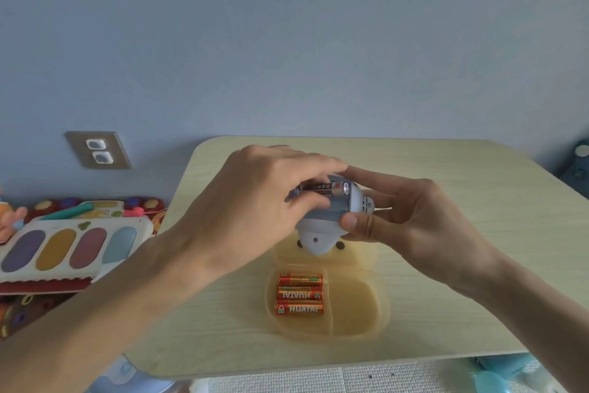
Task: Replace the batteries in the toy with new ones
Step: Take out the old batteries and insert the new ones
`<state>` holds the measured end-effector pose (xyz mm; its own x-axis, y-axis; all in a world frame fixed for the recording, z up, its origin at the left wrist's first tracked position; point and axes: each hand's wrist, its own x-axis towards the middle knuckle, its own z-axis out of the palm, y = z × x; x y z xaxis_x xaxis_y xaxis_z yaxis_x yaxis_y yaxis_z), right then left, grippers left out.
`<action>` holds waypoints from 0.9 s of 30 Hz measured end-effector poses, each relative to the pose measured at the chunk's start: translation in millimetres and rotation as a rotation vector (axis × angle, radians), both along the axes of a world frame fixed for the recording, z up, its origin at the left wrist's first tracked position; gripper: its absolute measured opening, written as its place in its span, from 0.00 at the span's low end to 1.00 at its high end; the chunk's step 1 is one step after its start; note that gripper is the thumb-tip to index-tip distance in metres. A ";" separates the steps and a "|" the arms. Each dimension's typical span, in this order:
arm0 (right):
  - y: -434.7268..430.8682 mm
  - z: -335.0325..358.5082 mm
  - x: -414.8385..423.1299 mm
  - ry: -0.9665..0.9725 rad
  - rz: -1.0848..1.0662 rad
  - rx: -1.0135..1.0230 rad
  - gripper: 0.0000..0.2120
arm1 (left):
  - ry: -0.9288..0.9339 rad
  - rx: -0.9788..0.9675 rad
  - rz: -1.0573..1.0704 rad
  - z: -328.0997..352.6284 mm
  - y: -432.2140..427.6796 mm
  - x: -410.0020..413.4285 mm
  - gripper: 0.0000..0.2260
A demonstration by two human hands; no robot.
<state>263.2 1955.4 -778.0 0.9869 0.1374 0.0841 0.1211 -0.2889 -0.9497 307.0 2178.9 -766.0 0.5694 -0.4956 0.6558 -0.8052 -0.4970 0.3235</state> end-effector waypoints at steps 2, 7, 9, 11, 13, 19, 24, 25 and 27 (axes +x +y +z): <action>1.5 0.9 -0.2 -0.002 0.018 0.003 0.29 | 0.062 -0.040 -0.040 -0.6 -1.4 -0.3 0.16; 4.2 2.1 -2.9 0.008 0.032 0.009 0.24 | 0.057 0.005 -0.133 -2.7 -0.5 3.1 0.17; 4.0 2.7 -3.4 0.019 0.034 0.014 0.25 | -0.020 0.067 -0.168 -2.2 0.5 5.6 0.15; 3.6 3.6 -3.6 0.040 0.016 0.034 0.29 | -0.088 0.113 -0.180 -2.9 2.6 10.5 0.11; 4.2 4.9 -4.5 0.057 0.006 0.054 0.30 | -0.127 0.134 -0.196 -3.5 5.1 15.2 0.10; 10.8 3.5 -10.6 0.033 -0.089 0.031 0.22 | -0.197 0.201 -0.208 0.8 9.5 19.3 0.05; 9.5 3.2 -11.3 -0.002 -0.130 -0.001 0.24 | -0.315 0.282 -0.179 7.4 9.3 21.9 0.07; 9.2 1.9 -10.5 0.003 -0.131 -0.006 0.23 | -0.300 0.277 -0.175 4.9 8.6 22.9 0.07; 7.9 -0.6 -7.4 0.020 -0.130 -0.007 0.23 | -0.221 0.230 -0.165 -0.1 9.2 25.6 0.06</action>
